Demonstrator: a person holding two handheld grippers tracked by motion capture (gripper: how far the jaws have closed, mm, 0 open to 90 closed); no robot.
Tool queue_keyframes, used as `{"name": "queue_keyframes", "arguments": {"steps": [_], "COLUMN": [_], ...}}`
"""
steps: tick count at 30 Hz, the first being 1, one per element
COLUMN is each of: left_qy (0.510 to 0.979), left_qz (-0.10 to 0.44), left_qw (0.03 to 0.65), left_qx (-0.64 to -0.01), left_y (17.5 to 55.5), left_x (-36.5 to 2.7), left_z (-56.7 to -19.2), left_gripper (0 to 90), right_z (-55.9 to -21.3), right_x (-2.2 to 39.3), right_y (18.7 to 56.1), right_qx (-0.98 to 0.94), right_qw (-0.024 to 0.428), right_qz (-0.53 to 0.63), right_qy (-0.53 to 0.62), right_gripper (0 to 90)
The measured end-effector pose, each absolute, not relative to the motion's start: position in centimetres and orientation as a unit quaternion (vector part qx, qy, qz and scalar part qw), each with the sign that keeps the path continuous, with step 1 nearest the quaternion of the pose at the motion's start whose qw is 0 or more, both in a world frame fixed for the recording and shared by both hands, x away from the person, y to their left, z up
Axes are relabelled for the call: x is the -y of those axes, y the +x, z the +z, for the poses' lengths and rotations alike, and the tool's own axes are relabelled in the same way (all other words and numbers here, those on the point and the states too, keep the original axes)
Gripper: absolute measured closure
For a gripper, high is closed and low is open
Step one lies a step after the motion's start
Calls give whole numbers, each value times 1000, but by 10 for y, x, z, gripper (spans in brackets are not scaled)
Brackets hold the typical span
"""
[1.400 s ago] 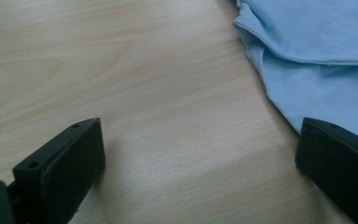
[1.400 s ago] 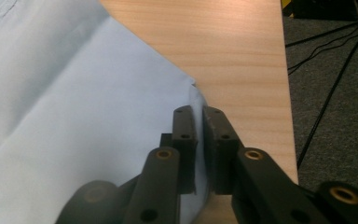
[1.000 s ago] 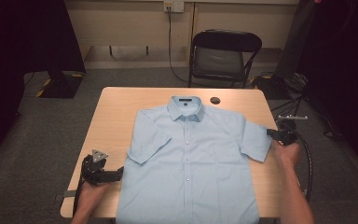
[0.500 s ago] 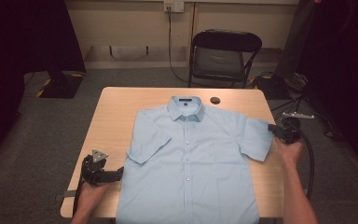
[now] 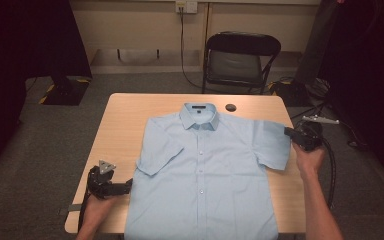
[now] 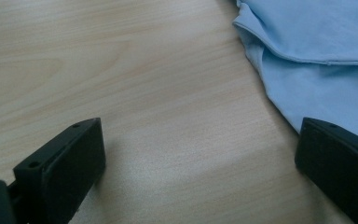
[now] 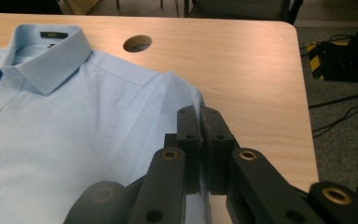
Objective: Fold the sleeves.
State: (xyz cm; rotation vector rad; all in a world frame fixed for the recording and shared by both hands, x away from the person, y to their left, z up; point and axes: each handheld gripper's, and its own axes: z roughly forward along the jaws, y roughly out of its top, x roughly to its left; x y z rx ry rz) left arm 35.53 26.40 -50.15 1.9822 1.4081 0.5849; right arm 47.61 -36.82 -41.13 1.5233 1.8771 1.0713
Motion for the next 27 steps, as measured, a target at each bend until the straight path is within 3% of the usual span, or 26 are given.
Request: {"name": "queue_keyframes", "arguments": {"steps": [27], "left_qy": [753], "left_qz": [222], "left_qw": [315], "left_qx": [-534], "left_y": [355], "left_x": [-264], "left_z": [-501], "left_gripper": [11], "right_z": [-385], "right_x": [330], "right_y": [480], "right_qx": [-707], "right_qw": [224], "right_qz": [432], "right_qy": [512], "right_gripper": [874]}}
